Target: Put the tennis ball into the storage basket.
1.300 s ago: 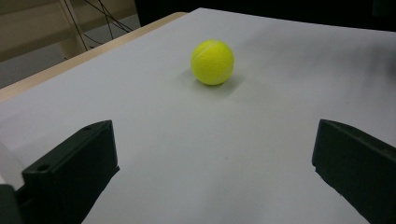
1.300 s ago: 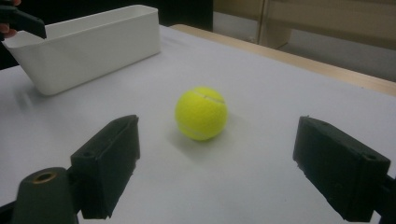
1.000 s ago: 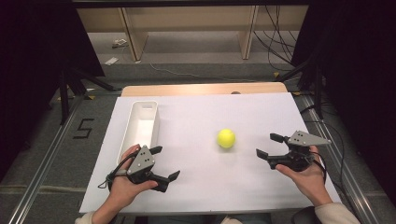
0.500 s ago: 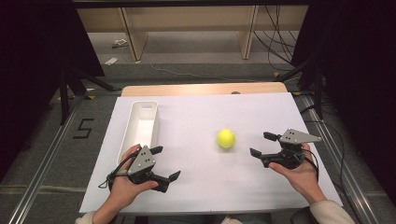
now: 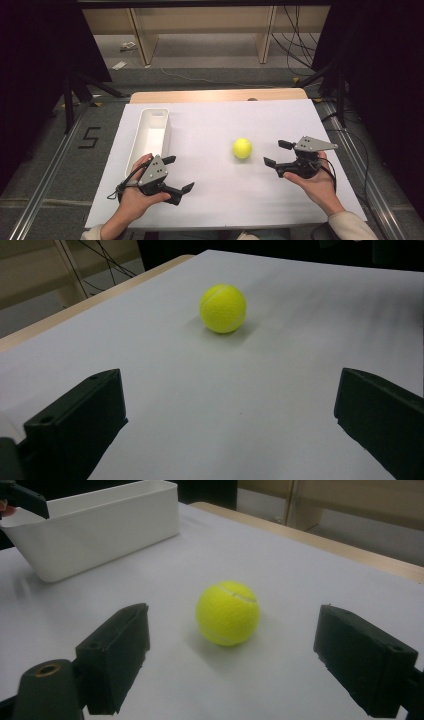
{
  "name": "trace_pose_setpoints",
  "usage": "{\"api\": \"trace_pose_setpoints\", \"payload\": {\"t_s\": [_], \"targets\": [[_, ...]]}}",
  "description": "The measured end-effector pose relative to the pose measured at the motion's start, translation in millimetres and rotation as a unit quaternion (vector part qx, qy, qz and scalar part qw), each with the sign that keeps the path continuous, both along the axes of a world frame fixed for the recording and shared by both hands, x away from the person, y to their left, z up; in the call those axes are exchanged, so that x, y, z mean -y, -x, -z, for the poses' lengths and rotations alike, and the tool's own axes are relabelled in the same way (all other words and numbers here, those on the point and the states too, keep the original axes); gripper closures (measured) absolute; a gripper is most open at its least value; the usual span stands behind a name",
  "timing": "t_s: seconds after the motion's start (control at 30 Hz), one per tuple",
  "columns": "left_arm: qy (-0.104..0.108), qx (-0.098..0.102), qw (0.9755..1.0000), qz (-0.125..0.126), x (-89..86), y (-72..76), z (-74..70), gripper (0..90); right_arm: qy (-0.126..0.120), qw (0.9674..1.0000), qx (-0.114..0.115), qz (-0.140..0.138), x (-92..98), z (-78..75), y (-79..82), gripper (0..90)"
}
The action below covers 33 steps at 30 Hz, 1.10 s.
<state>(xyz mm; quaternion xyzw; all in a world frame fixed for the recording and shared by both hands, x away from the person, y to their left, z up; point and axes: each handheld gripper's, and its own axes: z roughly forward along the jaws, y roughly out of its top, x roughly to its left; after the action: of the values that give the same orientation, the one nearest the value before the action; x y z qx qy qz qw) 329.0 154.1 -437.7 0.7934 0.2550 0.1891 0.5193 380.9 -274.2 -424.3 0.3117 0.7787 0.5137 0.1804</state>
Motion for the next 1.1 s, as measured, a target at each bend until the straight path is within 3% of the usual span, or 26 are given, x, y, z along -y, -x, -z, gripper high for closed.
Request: {"api": "trace_pose_setpoints", "payload": {"t_s": [0.53, 1.1], "targets": [[-0.001, 0.004, 1.0000, 0.003, -0.6, 2.0, -2.1, 0.0, 0.021, 0.9995, -0.014, -0.018, -25.5, 8.3, -24.0, 15.3], [-0.003, 0.002, 1.0000, 0.004, -0.2, 2.7, -2.0, 0.0, 0.030, 0.9990, -0.025, -0.021, -36.8, 14.0, -34.8, 15.4]]}}
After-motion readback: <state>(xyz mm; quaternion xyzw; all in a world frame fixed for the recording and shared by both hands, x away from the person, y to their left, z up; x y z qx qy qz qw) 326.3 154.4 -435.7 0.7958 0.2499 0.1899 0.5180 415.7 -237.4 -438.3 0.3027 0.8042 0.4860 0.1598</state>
